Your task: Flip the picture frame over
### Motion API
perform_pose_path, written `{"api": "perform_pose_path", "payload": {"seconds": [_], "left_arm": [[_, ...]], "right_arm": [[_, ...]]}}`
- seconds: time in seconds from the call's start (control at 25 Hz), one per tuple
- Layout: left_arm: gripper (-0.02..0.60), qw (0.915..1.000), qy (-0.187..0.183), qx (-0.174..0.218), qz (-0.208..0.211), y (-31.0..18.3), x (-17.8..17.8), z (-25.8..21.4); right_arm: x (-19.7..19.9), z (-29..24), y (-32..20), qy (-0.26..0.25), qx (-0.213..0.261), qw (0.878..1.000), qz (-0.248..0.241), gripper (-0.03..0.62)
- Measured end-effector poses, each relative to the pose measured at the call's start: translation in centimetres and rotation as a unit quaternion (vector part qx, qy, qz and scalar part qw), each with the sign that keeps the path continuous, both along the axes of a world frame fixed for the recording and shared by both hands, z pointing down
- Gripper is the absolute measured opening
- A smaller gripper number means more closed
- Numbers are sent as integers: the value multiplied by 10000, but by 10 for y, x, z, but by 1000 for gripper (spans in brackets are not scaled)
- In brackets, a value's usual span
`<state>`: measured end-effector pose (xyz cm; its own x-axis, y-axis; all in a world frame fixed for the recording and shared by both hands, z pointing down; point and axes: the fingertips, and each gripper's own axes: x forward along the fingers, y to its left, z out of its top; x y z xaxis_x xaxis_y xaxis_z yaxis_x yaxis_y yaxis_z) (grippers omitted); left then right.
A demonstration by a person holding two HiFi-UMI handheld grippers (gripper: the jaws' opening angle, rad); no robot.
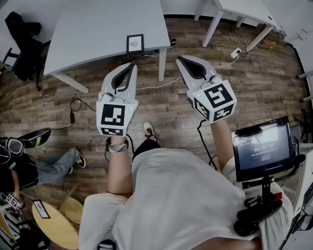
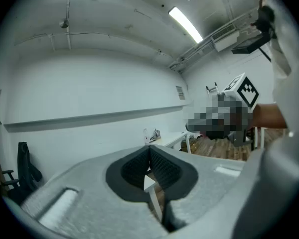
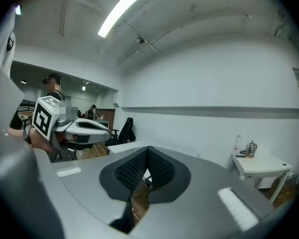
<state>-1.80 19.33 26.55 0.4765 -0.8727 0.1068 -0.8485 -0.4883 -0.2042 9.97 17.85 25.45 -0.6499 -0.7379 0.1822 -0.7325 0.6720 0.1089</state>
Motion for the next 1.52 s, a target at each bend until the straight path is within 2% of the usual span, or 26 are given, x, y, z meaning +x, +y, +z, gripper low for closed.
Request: {"api": "perform_pose_path", "payload": {"seconds": [0.24,0.36,0.6,0.8,0.92,1.08,1.24,1.4,1.52], "left_arm": [[3,10000,21,-21,-53,1,-3,5],[3,9999,-131,-33,-43,-3,-9,2],[11,9963,-572,-595,258,-82,-40,42],[37,9900,-1034,-805,531,-129,-56,70],[45,9879,-1003,-974,673,-151,-64,82],[61,9836,-1054,-1241,776,-171,-63,99],[78,9789,-924,-1517,1012,-188,-57,127],[83,9686,-1192,-1860,1141,-206,-55,169],[97,9614,-1552,-1961,1143,-223,-54,191]], "right_arm": [[-1,2,2,13,27,10000,-74,2],[-6,-7,-3,-180,39,9998,-84,2],[-39,18,-77,-239,-173,9995,106,2],[-58,44,-114,-388,-464,9977,304,2],[-66,49,-132,-545,-608,9958,411,2],[-65,57,-149,-420,-742,9950,528,2],[-64,77,-164,-323,-907,9934,628,2],[-62,101,-186,-284,-1131,9909,677,3],[-60,120,-206,-275,-1351,9886,600,3]]}}
